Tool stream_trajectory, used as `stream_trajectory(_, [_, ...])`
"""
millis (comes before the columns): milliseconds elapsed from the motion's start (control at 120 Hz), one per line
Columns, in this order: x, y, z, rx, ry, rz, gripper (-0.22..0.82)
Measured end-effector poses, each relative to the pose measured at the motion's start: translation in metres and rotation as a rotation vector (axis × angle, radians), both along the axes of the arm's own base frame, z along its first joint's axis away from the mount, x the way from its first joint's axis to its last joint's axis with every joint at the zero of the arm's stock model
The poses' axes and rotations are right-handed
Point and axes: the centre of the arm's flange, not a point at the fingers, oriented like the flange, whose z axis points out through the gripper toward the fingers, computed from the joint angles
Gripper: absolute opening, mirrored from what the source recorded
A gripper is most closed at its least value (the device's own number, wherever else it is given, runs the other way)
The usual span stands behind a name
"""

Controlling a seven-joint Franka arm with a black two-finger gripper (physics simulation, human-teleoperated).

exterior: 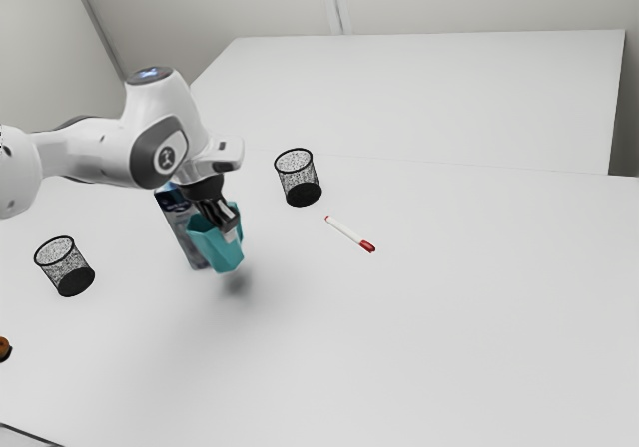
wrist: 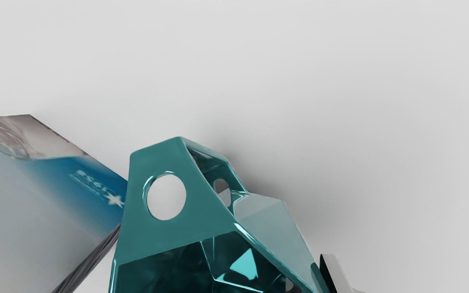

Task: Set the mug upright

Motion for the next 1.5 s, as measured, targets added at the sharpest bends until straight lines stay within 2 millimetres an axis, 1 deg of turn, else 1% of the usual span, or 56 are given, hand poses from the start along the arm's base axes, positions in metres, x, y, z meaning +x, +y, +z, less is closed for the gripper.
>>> stream_trajectory(300, [0.002, -0.012, -0.018, 0.030, -0.040, 0.084, -0.18])
stream_trajectory(683, [0.010, -0.030, -0.046, 0.039, -0.038, 0.152, -0.18])
stream_trajectory(775, [0.012, -0.030, -0.050, 0.041, -0.041, 0.169, -0.18])
stream_trajectory(992, [0.014, -0.023, -0.059, 0.044, -0.037, 0.217, -0.18])
stream_trajectory(1133, [0.014, -0.026, -0.063, 0.043, -0.034, 0.232, -0.18])
stream_trajectory(1167, [0.014, -0.027, -0.063, 0.042, -0.034, 0.233, -0.14])
stream_trajectory(1292, [0.014, -0.030, -0.061, 0.034, -0.036, 0.241, 0.14])
stream_trajectory(1342, [0.014, -0.030, -0.059, 0.032, -0.039, 0.246, 0.24])
stream_trajectory(1417, [0.014, -0.029, -0.055, 0.030, -0.046, 0.252, 0.34])
stream_trajectory(1500, [0.014, -0.028, -0.046, 0.029, -0.061, 0.259, 0.42])
